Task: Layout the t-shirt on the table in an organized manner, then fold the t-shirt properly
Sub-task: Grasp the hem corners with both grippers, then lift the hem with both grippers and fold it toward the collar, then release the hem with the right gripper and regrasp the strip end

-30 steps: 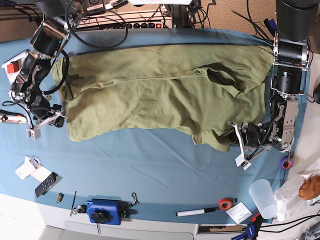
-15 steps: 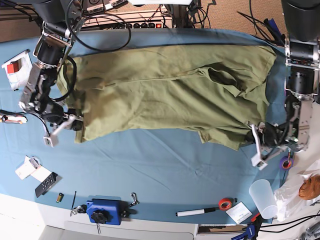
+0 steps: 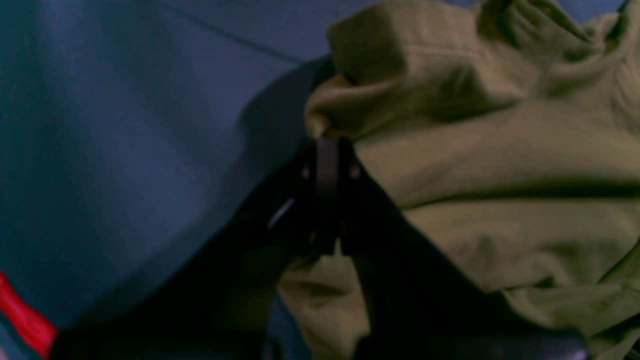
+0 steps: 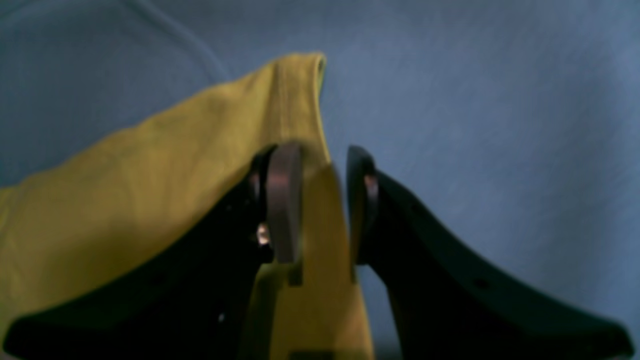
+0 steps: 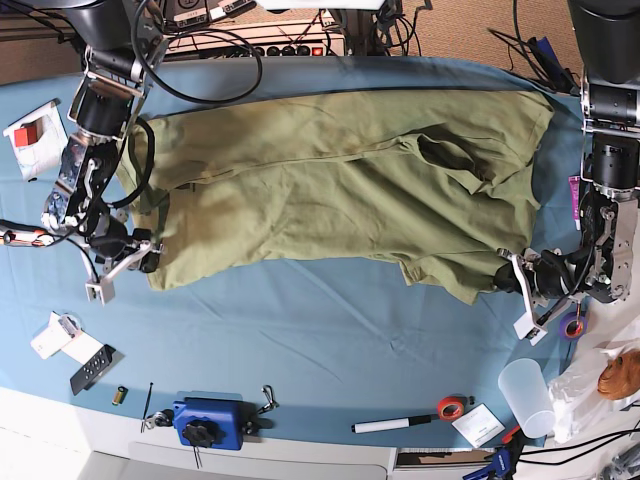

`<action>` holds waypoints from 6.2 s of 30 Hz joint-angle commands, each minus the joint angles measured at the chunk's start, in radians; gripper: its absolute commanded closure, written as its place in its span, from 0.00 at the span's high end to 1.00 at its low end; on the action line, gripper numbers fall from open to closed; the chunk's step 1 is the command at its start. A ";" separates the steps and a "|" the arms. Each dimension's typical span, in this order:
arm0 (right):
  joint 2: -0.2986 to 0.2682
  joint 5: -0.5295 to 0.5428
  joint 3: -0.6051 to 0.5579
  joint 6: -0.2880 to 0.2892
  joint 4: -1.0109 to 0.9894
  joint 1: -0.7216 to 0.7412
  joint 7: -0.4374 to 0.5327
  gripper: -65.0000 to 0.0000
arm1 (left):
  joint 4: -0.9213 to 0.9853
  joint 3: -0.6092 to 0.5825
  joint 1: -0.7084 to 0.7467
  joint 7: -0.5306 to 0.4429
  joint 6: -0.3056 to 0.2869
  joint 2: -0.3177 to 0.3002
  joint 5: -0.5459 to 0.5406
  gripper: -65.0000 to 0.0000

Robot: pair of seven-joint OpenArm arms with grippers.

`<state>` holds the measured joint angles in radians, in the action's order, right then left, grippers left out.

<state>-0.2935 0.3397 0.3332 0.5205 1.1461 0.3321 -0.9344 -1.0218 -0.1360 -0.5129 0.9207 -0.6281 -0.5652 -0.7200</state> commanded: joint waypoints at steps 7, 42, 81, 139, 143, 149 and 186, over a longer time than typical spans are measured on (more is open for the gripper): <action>-0.013 -0.039 0.001 -0.040 0.017 0.062 0.068 0.26 | -0.015 0.008 -0.033 -0.011 -0.002 -0.017 -0.014 0.00; 0.030 -0.059 0.002 -0.068 -0.047 0.078 0.011 0.00 | -0.015 0.009 -0.033 0.059 -0.001 -0.016 -0.137 0.00; 0.031 0.260 0.225 0.082 0.536 -0.341 -0.122 0.00 | -0.440 0.565 0.506 0.476 -0.028 0.024 -0.735 0.00; -0.041 -0.019 -0.119 0.006 -0.210 0.128 0.108 0.36 | -0.611 0.752 0.662 0.401 -0.028 0.114 -0.627 0.00; -0.016 -0.019 -0.119 0.014 -0.211 0.128 0.105 0.34 | -0.611 0.752 0.663 0.402 -0.028 0.114 -0.627 0.00; 0.034 -0.019 -0.119 0.014 -0.211 0.128 0.063 0.21 | -0.611 0.752 0.662 0.401 -0.028 0.114 -0.627 0.00; 0.011 0.245 0.265 0.101 0.555 -0.364 -0.144 0.00 | -0.688 0.755 0.721 0.460 -0.028 0.114 -0.686 0.00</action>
<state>-0.2653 0.5713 0.5915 0.6189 1.6814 -0.0444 -1.0996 -1.6917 0.6102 0.2153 1.3907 -0.6529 -0.4324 -1.3808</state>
